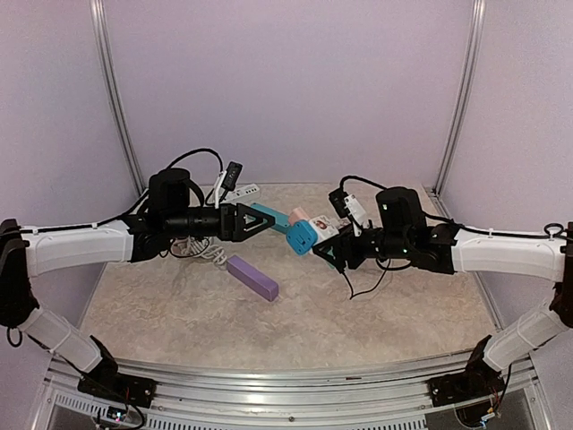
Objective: Pull the plug off the socket
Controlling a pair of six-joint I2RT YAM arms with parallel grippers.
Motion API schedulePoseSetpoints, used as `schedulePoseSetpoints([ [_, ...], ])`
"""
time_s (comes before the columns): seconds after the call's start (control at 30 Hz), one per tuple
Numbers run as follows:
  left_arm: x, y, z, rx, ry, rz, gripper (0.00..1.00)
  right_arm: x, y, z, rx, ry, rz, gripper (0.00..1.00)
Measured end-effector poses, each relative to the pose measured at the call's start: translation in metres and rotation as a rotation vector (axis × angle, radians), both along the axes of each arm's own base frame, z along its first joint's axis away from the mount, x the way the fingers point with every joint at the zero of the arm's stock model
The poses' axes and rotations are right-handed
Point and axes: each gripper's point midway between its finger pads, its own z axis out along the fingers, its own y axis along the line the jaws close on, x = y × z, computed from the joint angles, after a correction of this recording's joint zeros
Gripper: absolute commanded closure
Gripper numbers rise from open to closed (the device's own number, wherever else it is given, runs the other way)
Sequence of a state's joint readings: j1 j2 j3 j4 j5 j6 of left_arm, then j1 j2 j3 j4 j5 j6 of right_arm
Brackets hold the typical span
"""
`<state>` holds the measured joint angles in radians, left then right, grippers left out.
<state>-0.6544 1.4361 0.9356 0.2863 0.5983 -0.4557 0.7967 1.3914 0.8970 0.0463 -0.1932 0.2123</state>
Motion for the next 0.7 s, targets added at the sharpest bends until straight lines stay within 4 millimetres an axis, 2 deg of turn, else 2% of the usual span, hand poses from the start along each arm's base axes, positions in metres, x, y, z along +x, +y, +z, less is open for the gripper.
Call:
schedulePoseSetpoints([
  [0.2, -0.008, -0.014, -0.008, -0.009, 0.032, -0.048, 0.19, 0.001, 0.006, 0.007, 0.037, -0.012, 0.006, 1.00],
  [0.37, -0.009, -0.022, -0.016, -0.001, 0.054, -0.061, 0.21, -0.001, 0.013, 0.003, 0.045, -0.003, 0.030, 1.00],
  [0.7, -0.006, -0.032, -0.011, -0.004, 0.044, -0.072, 0.22, -0.007, 0.021, 0.000, 0.056, 0.013, 0.062, 1.00],
])
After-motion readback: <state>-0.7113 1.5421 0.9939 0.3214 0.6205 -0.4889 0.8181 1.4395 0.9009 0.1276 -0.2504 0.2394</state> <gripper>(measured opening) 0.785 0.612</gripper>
